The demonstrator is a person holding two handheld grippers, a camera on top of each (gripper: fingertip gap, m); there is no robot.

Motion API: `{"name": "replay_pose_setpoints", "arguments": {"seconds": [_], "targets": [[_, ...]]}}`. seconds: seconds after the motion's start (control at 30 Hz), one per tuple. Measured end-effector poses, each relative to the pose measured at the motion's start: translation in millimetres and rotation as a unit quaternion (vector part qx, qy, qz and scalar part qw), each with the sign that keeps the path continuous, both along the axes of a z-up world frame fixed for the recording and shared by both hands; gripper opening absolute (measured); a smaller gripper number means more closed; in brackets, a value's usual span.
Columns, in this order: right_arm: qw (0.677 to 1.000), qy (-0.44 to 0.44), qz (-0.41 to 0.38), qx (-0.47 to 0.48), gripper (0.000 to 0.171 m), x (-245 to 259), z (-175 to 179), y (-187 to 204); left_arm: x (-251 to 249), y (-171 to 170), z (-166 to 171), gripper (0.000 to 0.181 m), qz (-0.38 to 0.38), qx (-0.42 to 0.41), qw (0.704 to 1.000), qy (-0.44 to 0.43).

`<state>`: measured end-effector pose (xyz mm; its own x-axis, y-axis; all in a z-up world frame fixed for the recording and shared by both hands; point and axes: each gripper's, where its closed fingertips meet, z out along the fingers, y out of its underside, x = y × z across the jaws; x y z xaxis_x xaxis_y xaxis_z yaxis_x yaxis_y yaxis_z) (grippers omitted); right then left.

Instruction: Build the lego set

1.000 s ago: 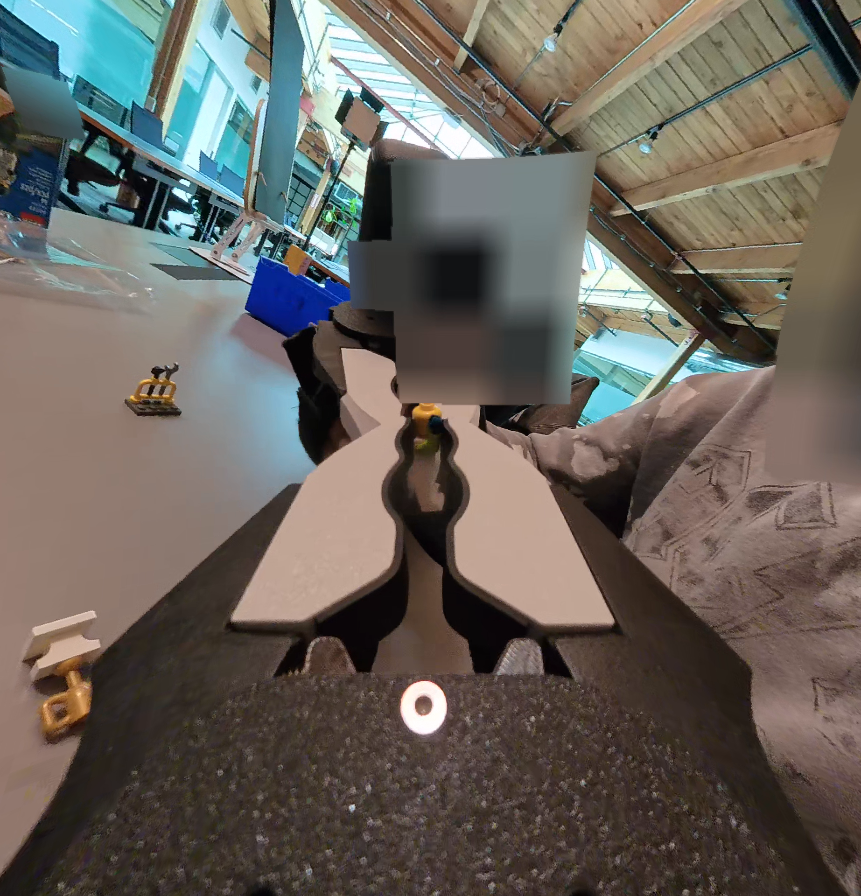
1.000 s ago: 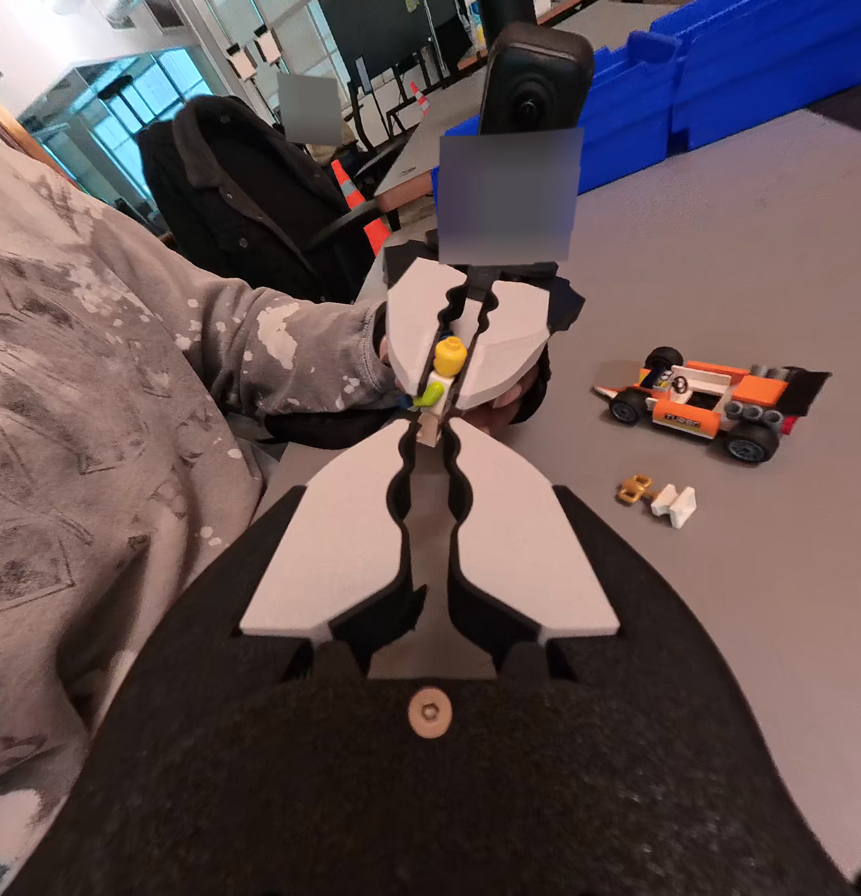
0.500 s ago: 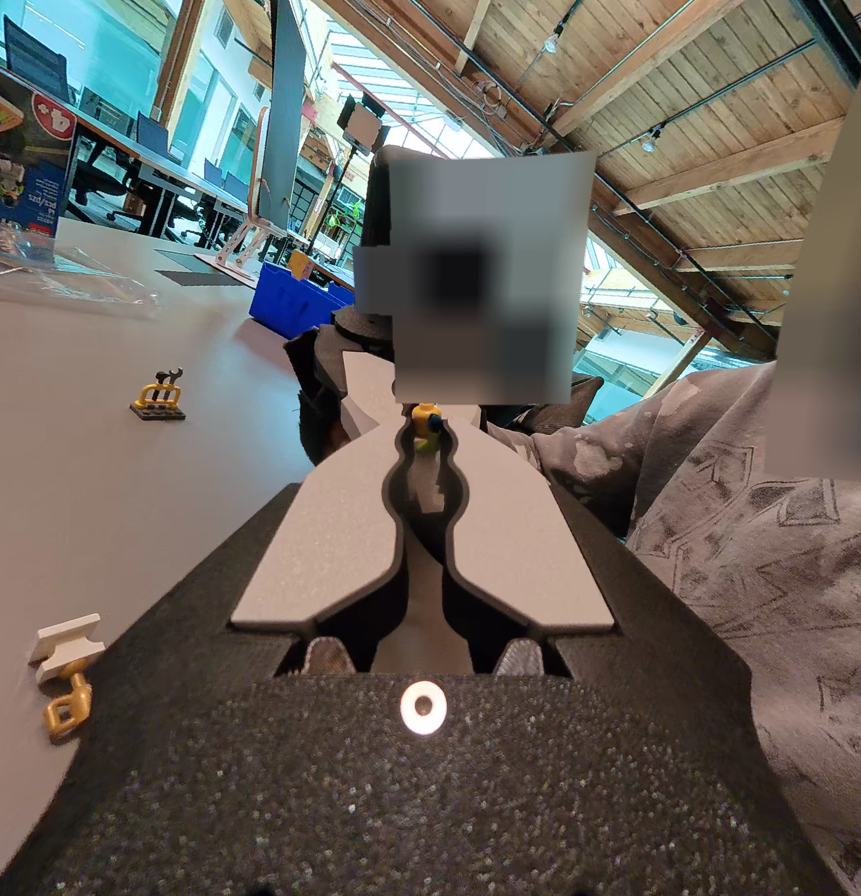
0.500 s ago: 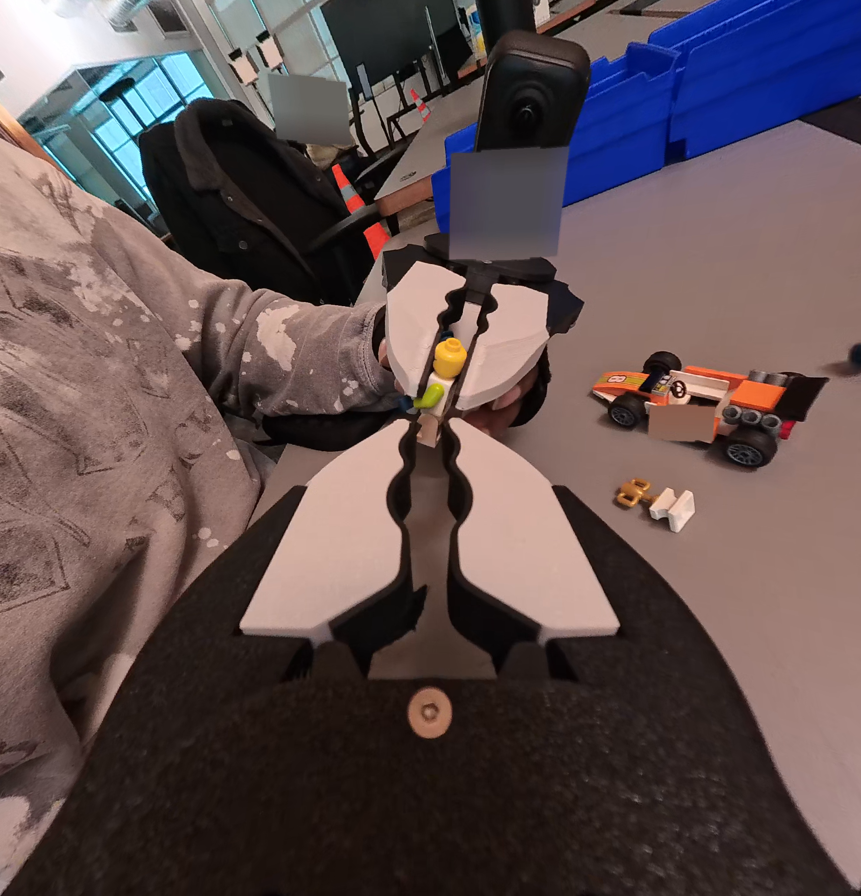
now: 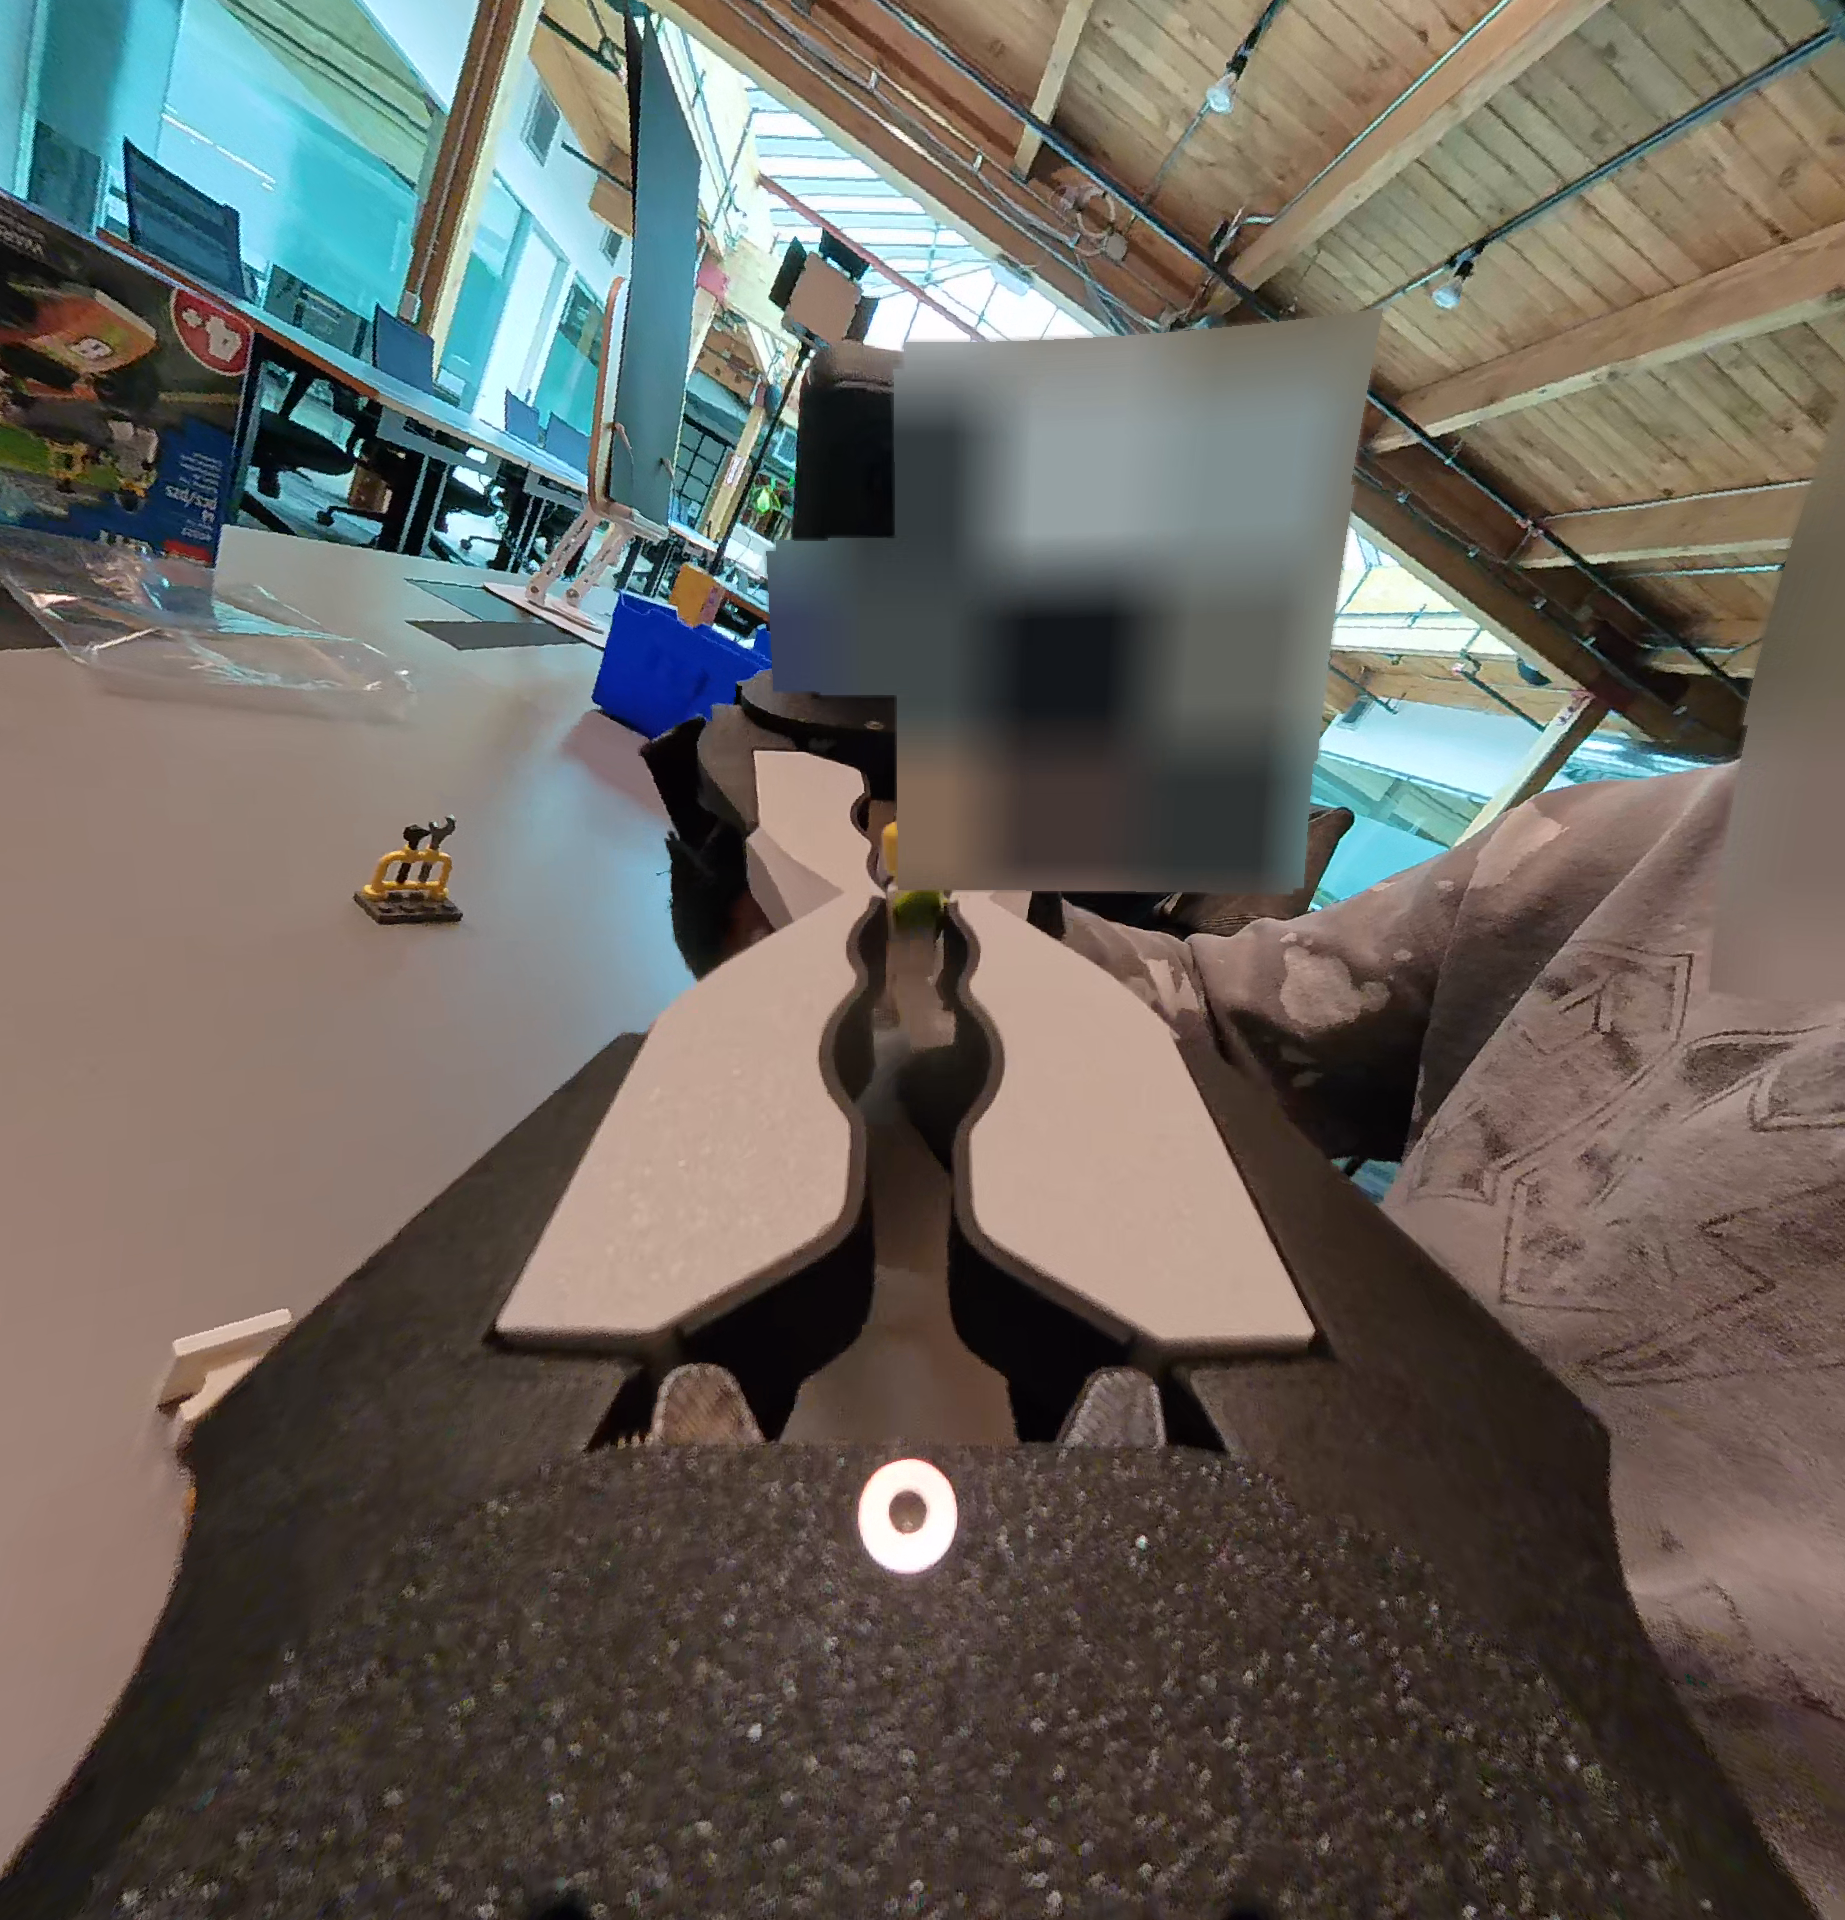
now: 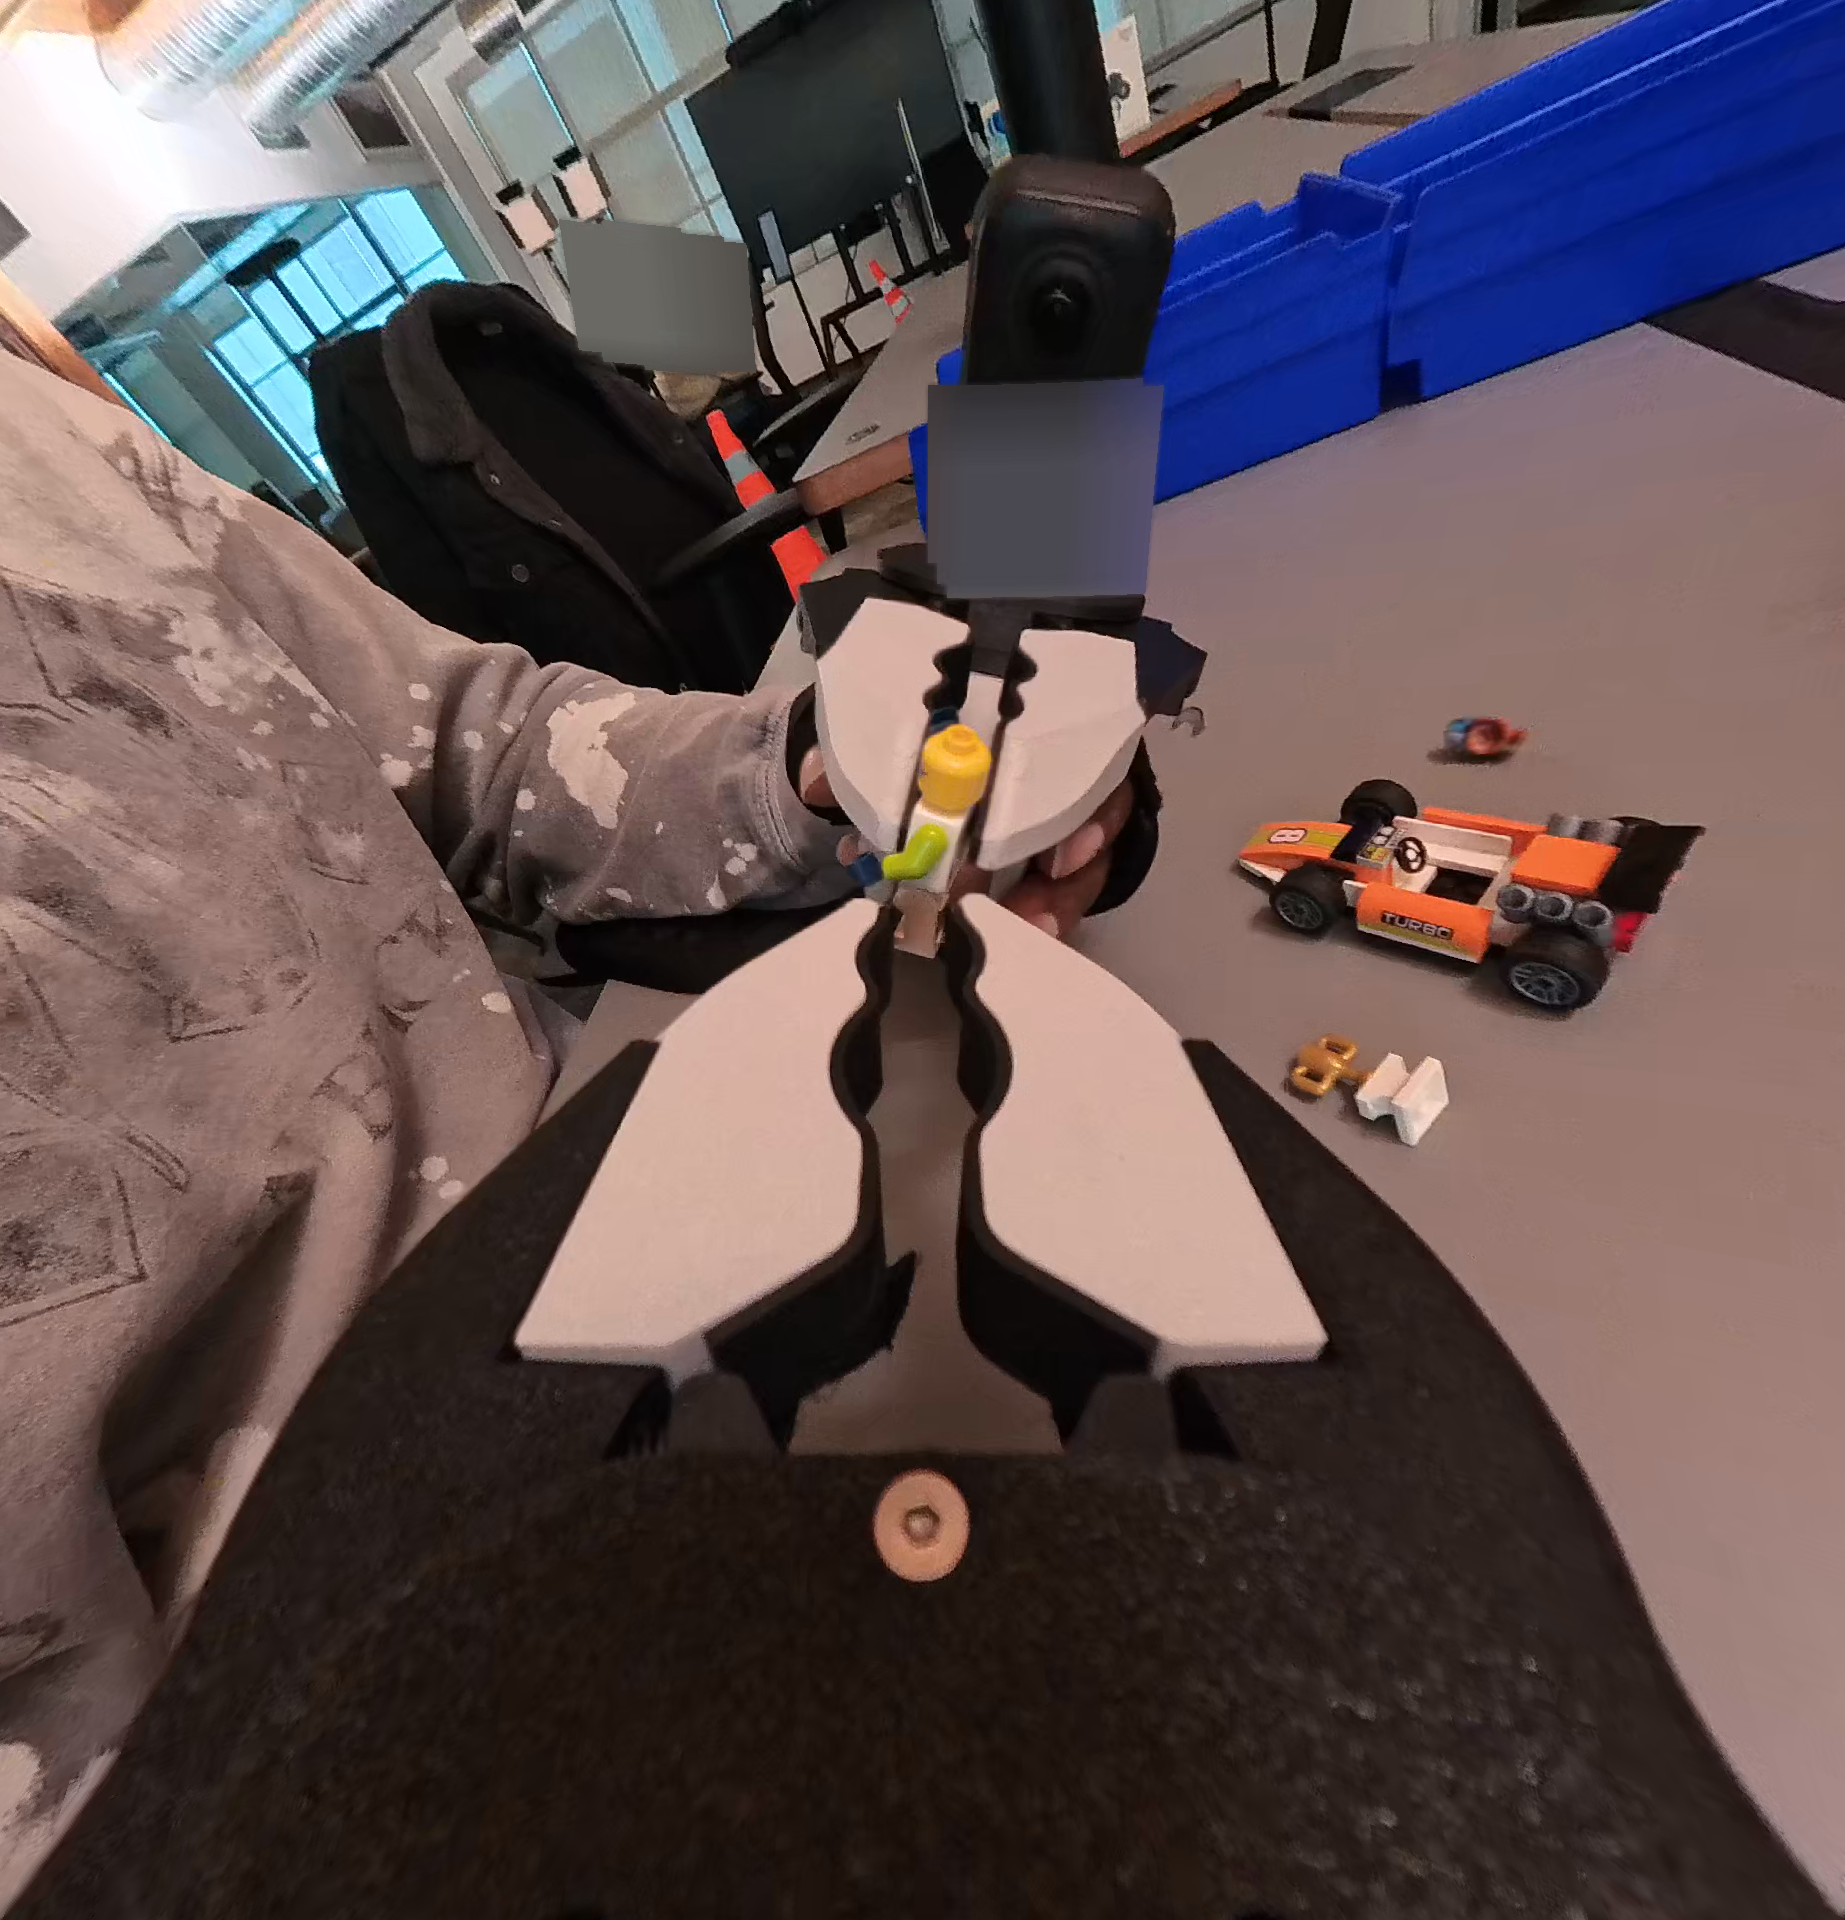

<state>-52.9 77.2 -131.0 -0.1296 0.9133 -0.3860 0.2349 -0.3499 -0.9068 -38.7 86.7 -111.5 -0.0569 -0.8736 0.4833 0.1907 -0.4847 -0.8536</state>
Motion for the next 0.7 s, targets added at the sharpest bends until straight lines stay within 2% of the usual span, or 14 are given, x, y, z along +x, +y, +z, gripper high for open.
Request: {"name": "replay_pose_setpoints", "arguments": {"seconds": [0.2, 0.37, 0.47, 0.57, 0.7], "targets": [[1.0, -0.017, -0.009, 0.019, 0.008, 4.3, -7.7, 6.0, 2.2, 4.1, -8.2, 0.008, 0.017, 0.012, 0.999, 0.036], [0.999, 0.019, -0.04, 0.029, 0.024, 17.6, 9.6, 19.7, 0.9, 8.0, -14.2, 0.008, 0.032, 0.027, 0.997, 0.063], [0.997, 0.028, -0.058, 0.033, 0.022, 15.1, 13.5, 23.3, 4.7, 4.9, -18.9, 0.008, 0.028, 0.042, 0.995, 0.083], [0.998, 0.009, -0.046, 0.045, 0.01, 8.6, 5.6, 16.7, 7.9, 1.9, -19.5, 0.008, 0.023, 0.046, 0.995, 0.085], [0.998, 0.006, -0.048, 0.049, 0.009, 8.2, 5.4, 17.0, 7.6, 1.9, -19.9, 0.008, 0.029, 0.057, 0.994, 0.091]]}}
